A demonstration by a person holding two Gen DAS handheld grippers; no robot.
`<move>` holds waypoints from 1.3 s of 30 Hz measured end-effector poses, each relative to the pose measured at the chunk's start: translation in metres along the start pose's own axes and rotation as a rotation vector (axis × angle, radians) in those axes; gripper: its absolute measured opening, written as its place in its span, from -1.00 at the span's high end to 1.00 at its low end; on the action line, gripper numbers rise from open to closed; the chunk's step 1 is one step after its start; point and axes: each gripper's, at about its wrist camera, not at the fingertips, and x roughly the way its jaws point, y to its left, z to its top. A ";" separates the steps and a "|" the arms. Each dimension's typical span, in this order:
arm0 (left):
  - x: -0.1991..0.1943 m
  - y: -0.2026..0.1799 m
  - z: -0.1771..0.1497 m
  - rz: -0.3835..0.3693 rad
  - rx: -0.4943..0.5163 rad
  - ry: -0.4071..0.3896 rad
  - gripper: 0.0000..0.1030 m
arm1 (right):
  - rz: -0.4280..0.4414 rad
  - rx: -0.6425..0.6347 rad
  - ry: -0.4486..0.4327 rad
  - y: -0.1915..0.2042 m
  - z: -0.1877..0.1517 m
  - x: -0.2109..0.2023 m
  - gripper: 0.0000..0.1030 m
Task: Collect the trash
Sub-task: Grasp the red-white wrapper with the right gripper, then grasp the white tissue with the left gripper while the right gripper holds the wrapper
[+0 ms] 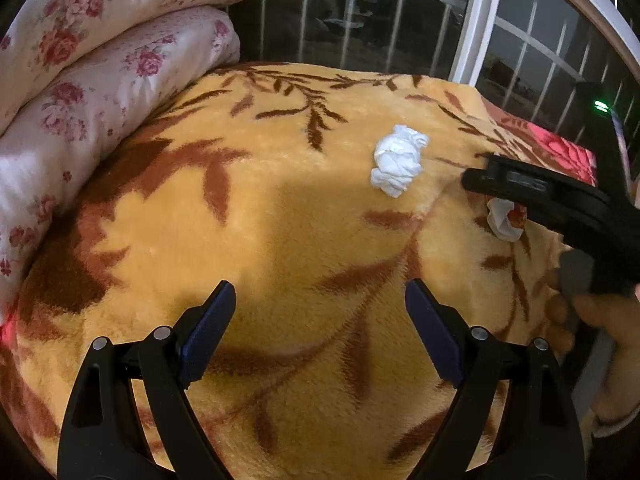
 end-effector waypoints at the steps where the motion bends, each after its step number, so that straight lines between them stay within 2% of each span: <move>1: 0.000 -0.001 0.000 0.000 0.006 -0.001 -0.64 | -0.030 0.002 0.002 0.001 -0.001 0.004 -0.42; 3: 0.000 -0.002 -0.001 -0.002 0.009 -0.001 -0.64 | -0.067 -0.011 -0.015 0.004 -0.003 0.005 -0.30; 5: 0.001 0.000 -0.001 -0.014 0.002 0.002 -0.64 | -0.090 -0.027 -0.032 0.005 -0.007 0.002 -0.02; 6: 0.002 0.001 0.000 -0.020 -0.004 0.004 -0.64 | -0.095 -0.026 -0.041 0.004 -0.009 -0.001 0.20; 7: 0.002 0.002 0.000 -0.024 -0.012 0.007 -0.64 | -0.086 -0.019 -0.045 0.002 -0.010 -0.004 0.28; 11: 0.003 0.005 0.000 -0.031 -0.031 0.007 -0.64 | -0.038 0.016 -0.039 -0.009 -0.017 -0.019 0.41; 12: 0.003 0.005 0.000 -0.030 -0.033 0.007 -0.64 | -0.024 0.022 -0.036 -0.012 -0.020 -0.024 0.53; 16: 0.002 0.007 0.000 -0.045 -0.044 0.019 -0.64 | 0.034 0.016 -0.042 -0.027 -0.037 -0.064 0.53; 20: -0.003 -0.001 0.006 -0.063 -0.013 0.033 -0.64 | 0.050 -0.074 -0.053 -0.040 -0.059 -0.106 0.53; 22: -0.008 -0.013 0.015 -0.073 0.035 0.019 -0.64 | 0.052 -0.109 -0.057 -0.050 -0.074 -0.125 0.52; 24: -0.011 -0.028 0.026 -0.041 0.107 -0.005 -0.64 | 0.052 -0.119 -0.060 -0.063 -0.091 -0.141 0.52; 26: -0.007 -0.046 0.038 -0.027 0.181 -0.019 -0.64 | 0.046 -0.114 -0.062 -0.075 -0.102 -0.150 0.52; 28: 0.003 -0.058 0.050 -0.016 0.212 -0.029 -0.64 | 0.048 -0.089 -0.058 -0.088 -0.115 -0.157 0.52; 34: 0.051 -0.061 0.079 0.005 0.129 0.017 -0.64 | 0.049 -0.037 -0.060 -0.111 -0.140 -0.167 0.50; 39: 0.084 -0.063 0.092 0.013 0.125 0.066 -0.64 | 0.065 -0.016 -0.047 -0.117 -0.152 -0.160 0.50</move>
